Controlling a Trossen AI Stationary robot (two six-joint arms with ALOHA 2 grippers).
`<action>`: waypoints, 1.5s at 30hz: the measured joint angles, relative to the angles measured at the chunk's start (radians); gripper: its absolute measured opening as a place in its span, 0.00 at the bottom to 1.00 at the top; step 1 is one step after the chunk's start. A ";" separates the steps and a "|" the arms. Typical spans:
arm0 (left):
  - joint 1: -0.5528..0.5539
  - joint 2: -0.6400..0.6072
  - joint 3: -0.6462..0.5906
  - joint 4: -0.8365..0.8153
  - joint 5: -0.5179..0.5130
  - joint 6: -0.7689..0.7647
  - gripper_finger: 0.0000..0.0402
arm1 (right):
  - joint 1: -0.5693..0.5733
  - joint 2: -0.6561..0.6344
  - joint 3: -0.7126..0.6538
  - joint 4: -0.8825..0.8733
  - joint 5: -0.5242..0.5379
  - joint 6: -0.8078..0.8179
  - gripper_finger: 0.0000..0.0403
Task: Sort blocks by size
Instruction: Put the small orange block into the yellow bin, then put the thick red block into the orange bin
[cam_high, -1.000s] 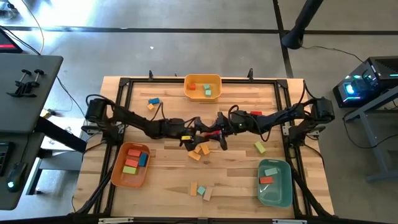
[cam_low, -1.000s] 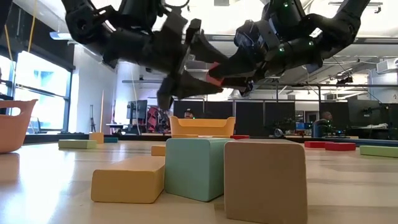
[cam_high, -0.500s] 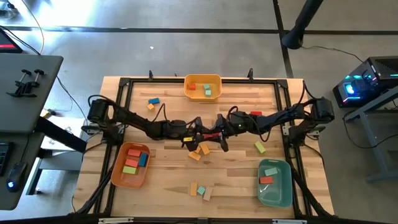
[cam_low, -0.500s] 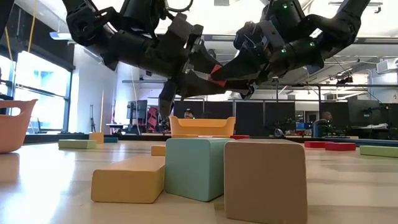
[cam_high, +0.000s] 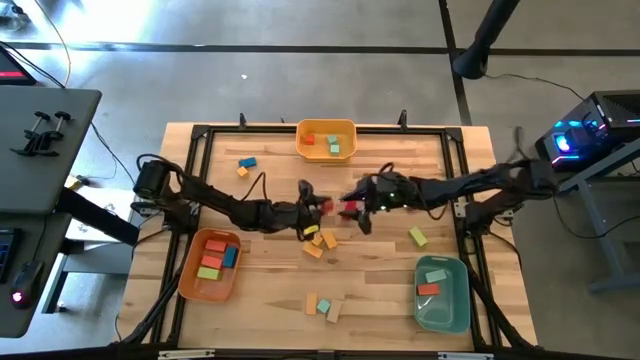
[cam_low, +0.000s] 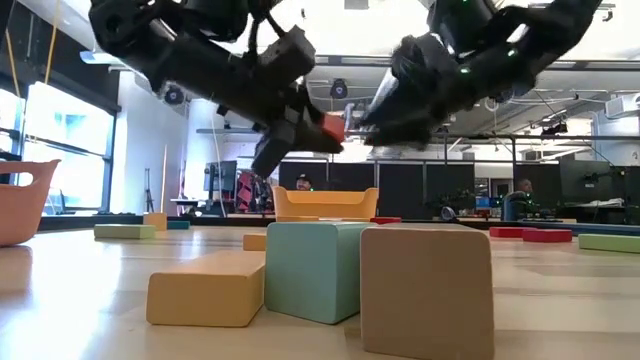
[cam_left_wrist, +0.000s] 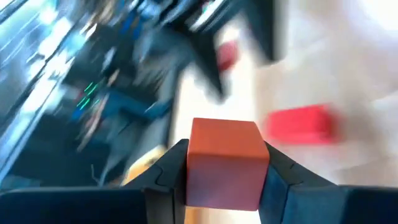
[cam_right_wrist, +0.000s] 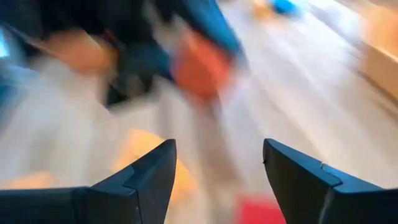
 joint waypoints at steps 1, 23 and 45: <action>0.015 -0.008 0.007 -0.020 -0.037 -0.007 0.27 | 0.007 -0.035 0.000 -0.088 0.070 0.016 0.59; 0.695 0.357 0.902 -1.308 0.637 -0.498 0.27 | 0.179 -0.113 0.000 -0.330 0.447 0.123 0.59; 0.717 0.237 0.710 -1.049 0.882 -0.526 0.49 | 0.191 0.138 -0.001 -0.077 0.446 0.038 0.59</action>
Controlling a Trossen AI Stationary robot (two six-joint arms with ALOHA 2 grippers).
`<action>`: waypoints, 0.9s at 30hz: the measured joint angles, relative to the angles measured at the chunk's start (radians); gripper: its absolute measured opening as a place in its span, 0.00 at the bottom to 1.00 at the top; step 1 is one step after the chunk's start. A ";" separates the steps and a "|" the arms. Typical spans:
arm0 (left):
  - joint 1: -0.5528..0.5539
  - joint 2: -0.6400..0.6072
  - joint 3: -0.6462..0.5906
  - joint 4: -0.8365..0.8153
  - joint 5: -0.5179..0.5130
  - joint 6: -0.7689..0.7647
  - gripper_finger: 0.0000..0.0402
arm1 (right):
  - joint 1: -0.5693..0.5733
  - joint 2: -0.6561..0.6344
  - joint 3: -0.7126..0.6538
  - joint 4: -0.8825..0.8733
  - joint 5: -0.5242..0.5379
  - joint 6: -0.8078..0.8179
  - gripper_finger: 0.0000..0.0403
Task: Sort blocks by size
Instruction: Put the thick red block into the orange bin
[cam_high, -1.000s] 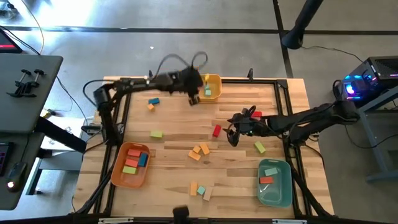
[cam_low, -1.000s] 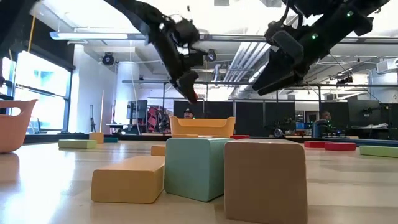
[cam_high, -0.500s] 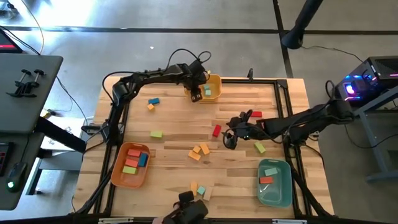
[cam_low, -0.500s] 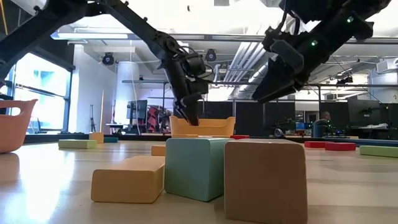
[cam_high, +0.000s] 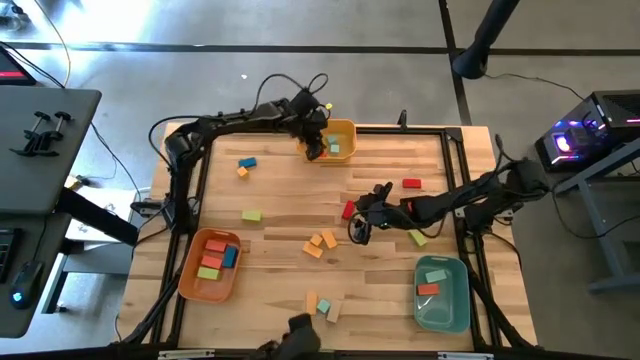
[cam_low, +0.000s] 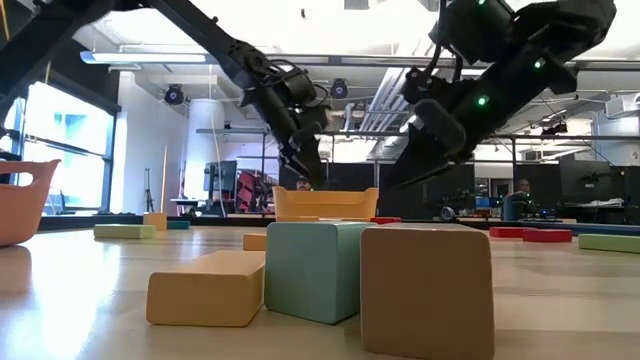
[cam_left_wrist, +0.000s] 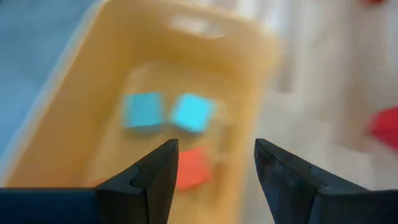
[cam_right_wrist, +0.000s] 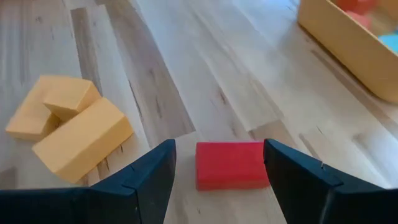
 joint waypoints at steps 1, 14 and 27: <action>-0.010 -0.029 -0.056 0.054 0.029 -0.013 0.50 | 0.000 0.015 0.000 0.017 0.000 -0.025 0.59; -0.331 -0.436 -0.589 0.583 -0.129 -0.075 0.50 | -0.154 0.099 -0.001 0.067 -0.183 -0.034 0.59; -0.528 -0.489 -0.689 0.675 -0.425 -0.098 0.50 | -0.126 -0.109 0.000 -0.174 -0.185 -0.085 0.59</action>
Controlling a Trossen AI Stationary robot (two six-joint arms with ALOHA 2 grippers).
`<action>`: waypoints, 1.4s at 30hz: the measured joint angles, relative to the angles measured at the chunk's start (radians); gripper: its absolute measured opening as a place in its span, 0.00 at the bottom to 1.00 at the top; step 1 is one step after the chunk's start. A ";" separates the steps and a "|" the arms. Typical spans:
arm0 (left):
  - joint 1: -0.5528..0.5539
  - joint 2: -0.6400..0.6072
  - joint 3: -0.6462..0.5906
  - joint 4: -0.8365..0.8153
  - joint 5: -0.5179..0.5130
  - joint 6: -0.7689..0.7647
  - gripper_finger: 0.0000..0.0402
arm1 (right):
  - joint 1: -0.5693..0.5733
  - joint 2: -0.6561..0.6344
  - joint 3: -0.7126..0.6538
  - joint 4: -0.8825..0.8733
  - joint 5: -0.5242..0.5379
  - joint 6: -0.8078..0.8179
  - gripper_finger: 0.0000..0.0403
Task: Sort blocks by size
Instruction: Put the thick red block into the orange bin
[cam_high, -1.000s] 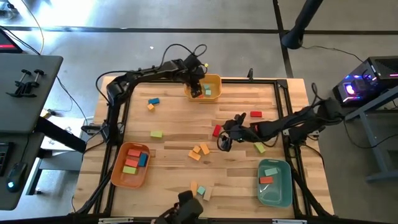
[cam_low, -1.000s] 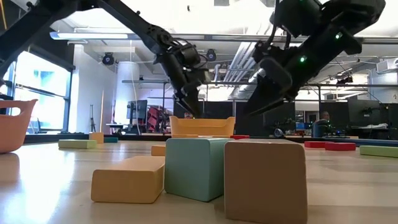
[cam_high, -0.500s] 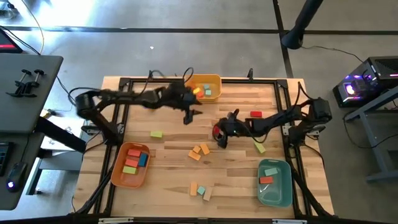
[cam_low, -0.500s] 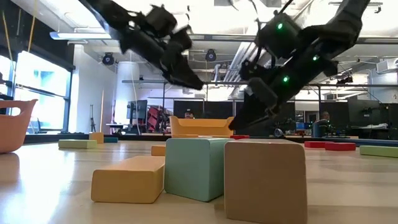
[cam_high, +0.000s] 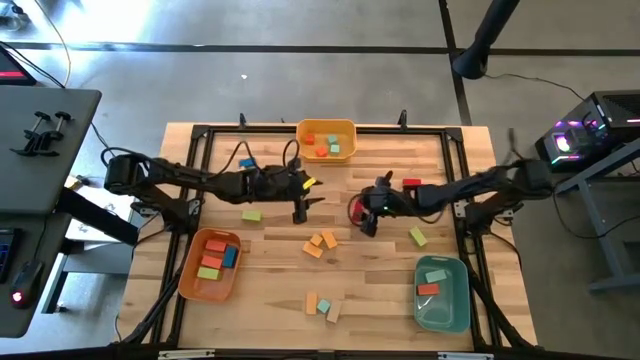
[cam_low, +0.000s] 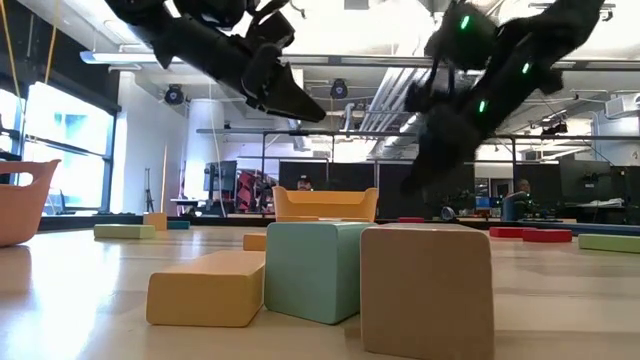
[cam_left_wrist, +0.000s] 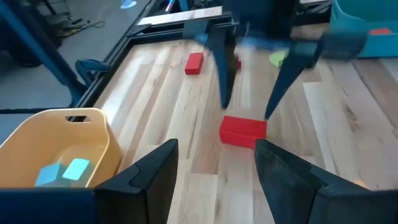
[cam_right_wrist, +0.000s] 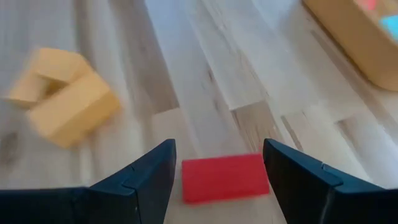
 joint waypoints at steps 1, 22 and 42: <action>-0.009 0.000 -0.005 0.005 -0.012 0.000 0.50 | 0.007 -0.027 0.000 -0.022 0.000 0.001 0.59; -0.048 0.106 -0.006 0.059 -0.010 -0.097 0.50 | -0.005 0.137 -0.002 -0.053 0.076 0.345 0.59; 0.004 0.295 -0.004 0.234 0.184 -0.179 0.57 | 0.079 0.122 0.000 0.137 0.230 0.166 0.59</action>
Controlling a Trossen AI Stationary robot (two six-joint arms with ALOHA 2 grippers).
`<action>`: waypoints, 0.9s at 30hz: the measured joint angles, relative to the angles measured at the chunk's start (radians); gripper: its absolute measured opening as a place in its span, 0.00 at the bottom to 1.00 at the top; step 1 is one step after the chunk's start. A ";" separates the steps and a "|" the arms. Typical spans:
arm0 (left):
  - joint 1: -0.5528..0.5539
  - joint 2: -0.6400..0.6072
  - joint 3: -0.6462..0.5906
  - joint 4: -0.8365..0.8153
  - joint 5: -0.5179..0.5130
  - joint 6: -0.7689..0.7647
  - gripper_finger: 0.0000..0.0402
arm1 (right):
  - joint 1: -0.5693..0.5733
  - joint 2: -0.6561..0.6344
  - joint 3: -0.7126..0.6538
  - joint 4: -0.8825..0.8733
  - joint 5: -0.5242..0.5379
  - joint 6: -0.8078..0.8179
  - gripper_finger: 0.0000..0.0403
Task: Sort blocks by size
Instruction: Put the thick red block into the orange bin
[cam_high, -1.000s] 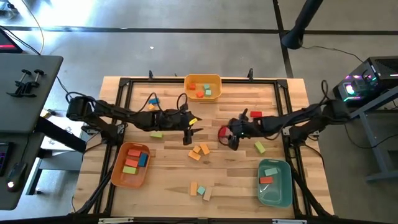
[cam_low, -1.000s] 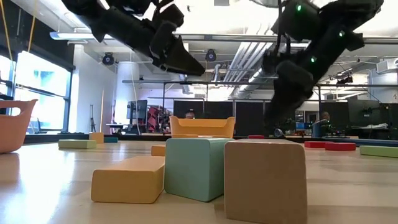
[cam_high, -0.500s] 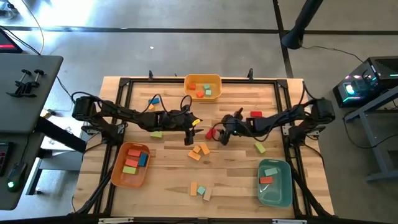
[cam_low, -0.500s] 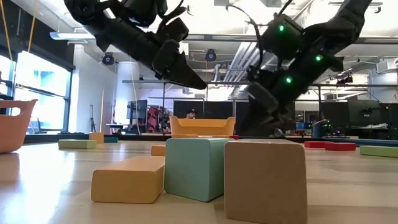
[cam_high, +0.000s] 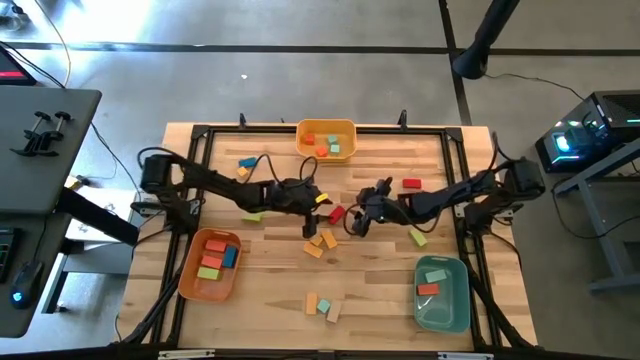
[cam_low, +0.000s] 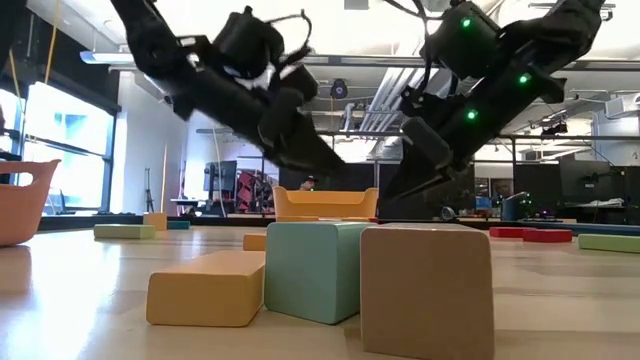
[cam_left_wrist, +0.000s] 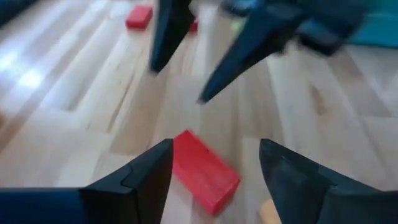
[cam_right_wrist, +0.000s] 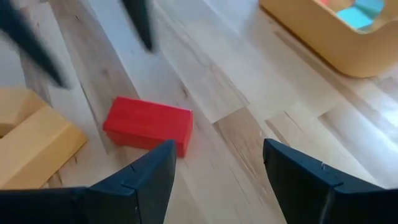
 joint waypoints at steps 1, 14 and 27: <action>0.005 0.018 0.007 0.000 0.000 -0.005 0.58 | 0.014 0.000 0.000 0.000 0.023 0.001 0.59; 0.008 0.185 0.283 -0.327 -0.015 -0.002 0.70 | 0.080 0.000 0.000 -0.031 0.095 0.035 0.59; 0.030 0.227 0.383 -0.573 0.021 -0.016 0.56 | 0.155 -0.090 0.000 -0.054 0.146 0.036 0.59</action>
